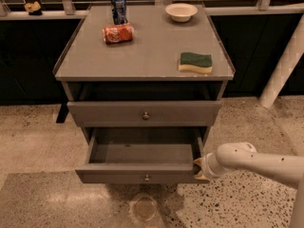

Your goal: Open middle drawer

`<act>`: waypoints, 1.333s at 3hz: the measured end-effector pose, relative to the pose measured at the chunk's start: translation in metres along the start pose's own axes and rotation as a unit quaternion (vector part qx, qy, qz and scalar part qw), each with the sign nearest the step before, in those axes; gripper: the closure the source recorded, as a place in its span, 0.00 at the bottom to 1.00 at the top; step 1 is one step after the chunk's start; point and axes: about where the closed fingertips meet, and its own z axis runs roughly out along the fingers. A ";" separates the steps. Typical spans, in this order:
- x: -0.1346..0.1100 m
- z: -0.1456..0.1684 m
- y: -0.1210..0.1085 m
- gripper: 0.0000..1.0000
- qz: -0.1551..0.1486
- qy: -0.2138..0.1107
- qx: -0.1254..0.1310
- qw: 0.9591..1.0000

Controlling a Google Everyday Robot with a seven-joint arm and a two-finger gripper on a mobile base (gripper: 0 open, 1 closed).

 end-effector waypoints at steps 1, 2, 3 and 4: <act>0.002 -0.002 0.012 1.00 0.001 0.000 0.002 1.000; 0.002 -0.003 0.013 1.00 0.001 0.000 0.003 1.000; 0.002 -0.004 0.033 1.00 0.006 0.000 0.006 1.000; 0.002 -0.004 0.033 1.00 0.006 0.000 0.006 1.000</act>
Offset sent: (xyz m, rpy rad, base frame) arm -0.3679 -0.0573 -0.0299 0.0022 -0.1710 -0.1899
